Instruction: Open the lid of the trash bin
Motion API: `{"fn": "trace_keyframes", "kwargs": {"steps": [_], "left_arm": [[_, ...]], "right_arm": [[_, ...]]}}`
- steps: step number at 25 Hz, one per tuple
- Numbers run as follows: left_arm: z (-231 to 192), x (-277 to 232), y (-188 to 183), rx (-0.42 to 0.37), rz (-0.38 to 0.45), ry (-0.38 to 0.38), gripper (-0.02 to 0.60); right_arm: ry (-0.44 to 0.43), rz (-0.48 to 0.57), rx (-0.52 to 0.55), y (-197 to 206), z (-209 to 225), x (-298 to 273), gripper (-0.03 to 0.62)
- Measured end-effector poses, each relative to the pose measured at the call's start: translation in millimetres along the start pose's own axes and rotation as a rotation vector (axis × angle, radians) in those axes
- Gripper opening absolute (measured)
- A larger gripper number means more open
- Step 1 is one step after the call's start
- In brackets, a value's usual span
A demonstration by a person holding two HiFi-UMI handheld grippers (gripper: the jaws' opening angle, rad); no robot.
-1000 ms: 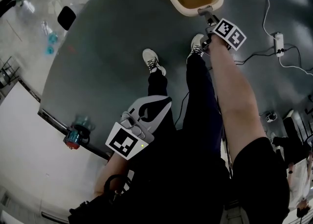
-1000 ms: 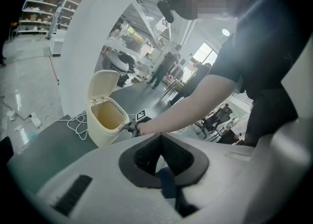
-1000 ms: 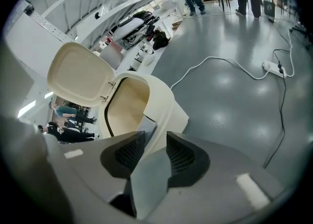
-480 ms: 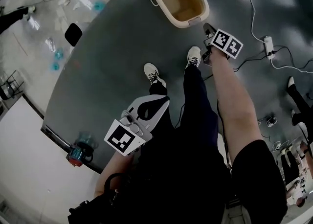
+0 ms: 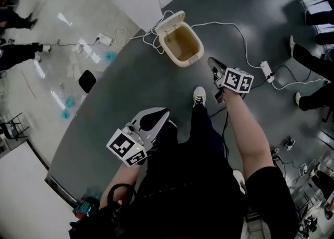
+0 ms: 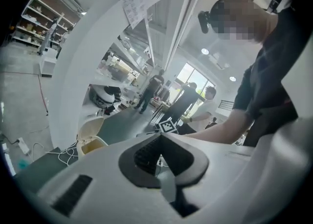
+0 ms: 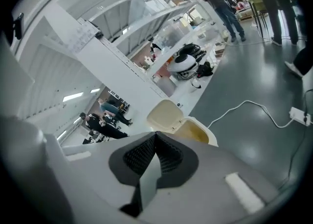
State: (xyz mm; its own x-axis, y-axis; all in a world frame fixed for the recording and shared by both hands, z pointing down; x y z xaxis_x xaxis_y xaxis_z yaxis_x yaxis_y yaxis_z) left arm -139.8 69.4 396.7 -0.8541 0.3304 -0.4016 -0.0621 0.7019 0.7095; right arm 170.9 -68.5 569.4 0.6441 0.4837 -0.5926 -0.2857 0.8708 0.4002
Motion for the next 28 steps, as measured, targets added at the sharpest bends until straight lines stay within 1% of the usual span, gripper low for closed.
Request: {"fn": "trace_keyframes", "kwargs": {"steps": [4,7,13,16,19,22,25,28], "left_arm": [[9,15,-19,-0.021,0.076,0.033,0.001],[8,17,-39,-0.057,0.136,0.055,0.0],[32,37,-62,-0.094,0.186,0.073,0.0],[45,44,-76,-0.112,0.23,0.093,0.002],[60,50,-86,-0.138,0.26,0.114,0.0],[79,57,-89,-0.173,0.264,0.126,0.0],[96,64,-89,-0.199,0.274,0.149,0.002],[104,69,-92,-0.211,0.276,0.154,0.0]], "right_arm": [[-0.086,0.053,0.077,-6,-52,38,0.002],[-0.151,0.09,0.157,-19,-91,58,0.002],[-0.29,0.123,0.263,-11,-182,115,0.002],[-0.355,0.137,0.349,-10,-224,144,0.003],[-0.385,0.16,0.445,-5,-257,172,0.003],[-0.413,0.2,0.51,9,-282,200,0.003],[-0.425,0.231,0.577,26,-300,223,0.003],[-0.429,0.25,0.631,38,-311,238,0.005]]}}
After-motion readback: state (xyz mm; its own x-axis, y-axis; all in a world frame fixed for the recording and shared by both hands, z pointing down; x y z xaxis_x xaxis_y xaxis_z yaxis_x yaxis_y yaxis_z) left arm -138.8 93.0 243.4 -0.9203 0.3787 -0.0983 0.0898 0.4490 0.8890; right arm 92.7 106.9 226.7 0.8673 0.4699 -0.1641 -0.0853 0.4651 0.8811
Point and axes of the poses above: the fingertips, and each gripper's own axes: x backward along the fingers, z to its right, y out of its underside, the point moved 10 cm from there along x, backward along the fingers, and after that the axes turned 9 degrees about -z, right-handed, at the moved point
